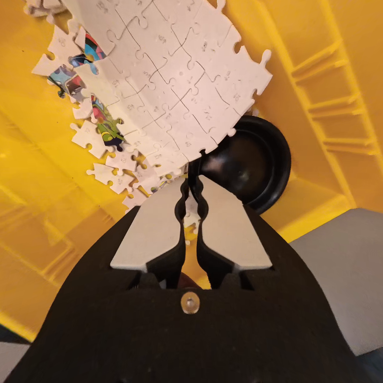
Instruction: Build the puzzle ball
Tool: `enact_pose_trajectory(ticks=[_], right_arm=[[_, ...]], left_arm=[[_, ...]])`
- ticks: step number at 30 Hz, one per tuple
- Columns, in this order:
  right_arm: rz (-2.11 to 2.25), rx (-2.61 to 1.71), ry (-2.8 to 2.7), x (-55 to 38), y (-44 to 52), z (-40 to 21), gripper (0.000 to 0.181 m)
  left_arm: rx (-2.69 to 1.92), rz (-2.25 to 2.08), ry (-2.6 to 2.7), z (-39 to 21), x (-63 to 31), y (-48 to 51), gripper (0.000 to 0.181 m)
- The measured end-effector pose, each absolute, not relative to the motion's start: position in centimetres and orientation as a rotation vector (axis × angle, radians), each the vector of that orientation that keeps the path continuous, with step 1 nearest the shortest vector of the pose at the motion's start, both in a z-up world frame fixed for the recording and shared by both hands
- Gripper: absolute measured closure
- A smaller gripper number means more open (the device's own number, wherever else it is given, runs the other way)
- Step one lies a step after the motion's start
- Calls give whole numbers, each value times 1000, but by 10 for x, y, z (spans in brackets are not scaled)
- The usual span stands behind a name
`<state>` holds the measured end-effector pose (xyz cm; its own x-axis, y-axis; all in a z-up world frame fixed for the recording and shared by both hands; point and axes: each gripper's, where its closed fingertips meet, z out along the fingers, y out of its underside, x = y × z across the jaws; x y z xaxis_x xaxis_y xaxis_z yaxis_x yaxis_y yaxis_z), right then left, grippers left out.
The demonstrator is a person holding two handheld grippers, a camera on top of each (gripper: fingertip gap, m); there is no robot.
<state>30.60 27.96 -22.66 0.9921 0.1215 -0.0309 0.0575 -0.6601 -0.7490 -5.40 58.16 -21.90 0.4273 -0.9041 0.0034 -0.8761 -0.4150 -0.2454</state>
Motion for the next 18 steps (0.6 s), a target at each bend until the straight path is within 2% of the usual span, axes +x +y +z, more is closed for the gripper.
enact_pose_trajectory(ticks=[11, 18], right_arm=[[109, -2289, -130, 305, 279, -226, 151], [109, -2292, -134, 305, 279, -226, 151]], left_arm=[[-2302, -188, 1365, -157, -82, 595, 179], [-2169, -109, 1351, -140, -94, 595, 179]])
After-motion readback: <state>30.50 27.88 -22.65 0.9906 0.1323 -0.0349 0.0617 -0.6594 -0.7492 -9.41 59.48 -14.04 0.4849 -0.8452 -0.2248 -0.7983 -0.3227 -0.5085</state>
